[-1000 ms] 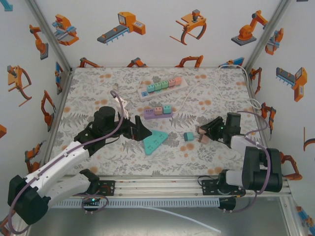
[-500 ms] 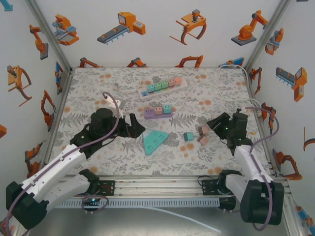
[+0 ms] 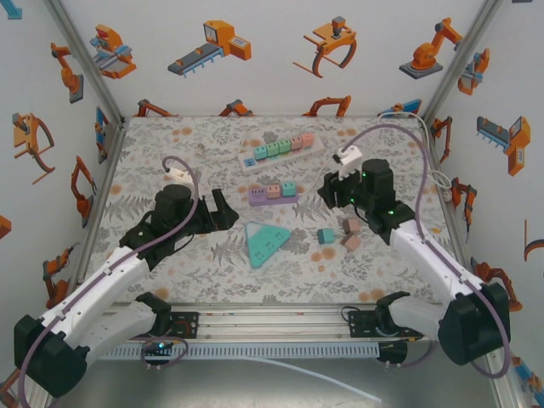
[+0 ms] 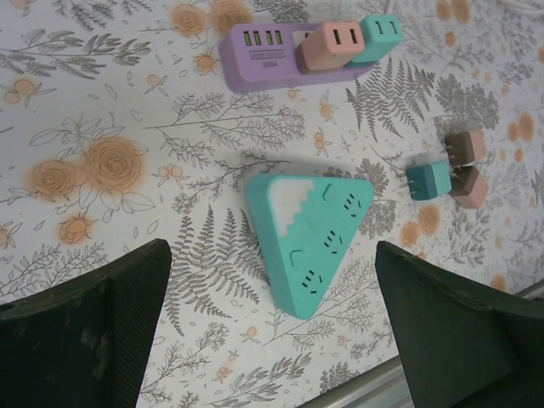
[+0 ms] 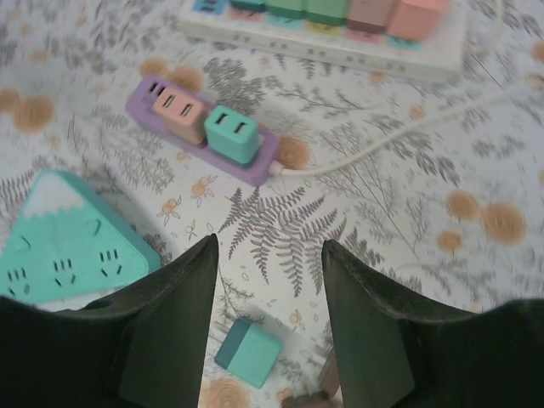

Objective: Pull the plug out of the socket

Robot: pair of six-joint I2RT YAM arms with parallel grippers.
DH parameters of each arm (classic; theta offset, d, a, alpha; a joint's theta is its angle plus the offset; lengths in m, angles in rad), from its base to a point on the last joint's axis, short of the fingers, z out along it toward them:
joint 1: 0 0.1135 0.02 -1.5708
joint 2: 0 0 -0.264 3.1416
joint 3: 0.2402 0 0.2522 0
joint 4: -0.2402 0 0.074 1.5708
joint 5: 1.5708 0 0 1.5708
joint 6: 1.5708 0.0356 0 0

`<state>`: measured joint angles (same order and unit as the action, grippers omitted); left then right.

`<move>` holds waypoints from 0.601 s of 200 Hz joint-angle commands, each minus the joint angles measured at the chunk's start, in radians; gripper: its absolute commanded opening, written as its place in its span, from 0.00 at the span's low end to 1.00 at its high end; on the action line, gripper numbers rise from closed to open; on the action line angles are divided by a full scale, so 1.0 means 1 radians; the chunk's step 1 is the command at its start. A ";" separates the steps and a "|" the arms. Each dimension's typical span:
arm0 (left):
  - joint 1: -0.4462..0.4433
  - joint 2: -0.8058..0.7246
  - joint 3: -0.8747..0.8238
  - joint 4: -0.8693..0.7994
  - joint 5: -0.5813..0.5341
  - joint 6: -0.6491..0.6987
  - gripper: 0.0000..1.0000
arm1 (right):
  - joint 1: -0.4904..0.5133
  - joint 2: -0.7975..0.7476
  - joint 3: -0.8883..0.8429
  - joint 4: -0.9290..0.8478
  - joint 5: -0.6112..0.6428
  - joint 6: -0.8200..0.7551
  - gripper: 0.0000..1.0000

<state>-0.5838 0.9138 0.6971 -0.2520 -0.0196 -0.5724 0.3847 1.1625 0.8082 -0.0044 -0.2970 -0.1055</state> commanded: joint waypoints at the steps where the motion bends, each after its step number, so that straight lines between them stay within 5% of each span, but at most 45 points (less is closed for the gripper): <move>1: 0.010 -0.010 -0.011 -0.020 -0.049 -0.033 0.97 | 0.040 0.081 0.076 -0.010 -0.149 -0.354 0.50; 29: 0.019 0.013 -0.012 0.022 -0.053 -0.039 0.97 | 0.081 0.219 0.184 -0.105 -0.241 -0.579 0.50; 46: 0.043 0.078 0.015 0.055 -0.035 -0.041 0.97 | 0.084 0.324 0.281 -0.149 -0.224 -0.549 0.50; 77: 0.101 0.324 0.142 0.136 0.048 -0.037 0.90 | 0.079 0.575 0.595 -0.338 -0.186 -0.236 0.53; 106: 0.125 0.624 0.350 0.160 0.137 -0.065 0.77 | 0.010 0.835 0.909 -0.490 -0.121 0.328 0.54; 120: 0.129 0.752 0.449 0.123 0.145 -0.091 0.70 | -0.023 0.944 1.027 -0.588 -0.129 0.482 0.53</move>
<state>-0.4644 1.5066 1.0050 -0.1402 0.0536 -0.6159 0.4355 1.9491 1.6623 -0.3637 -0.4477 -0.0776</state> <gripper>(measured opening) 0.748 0.536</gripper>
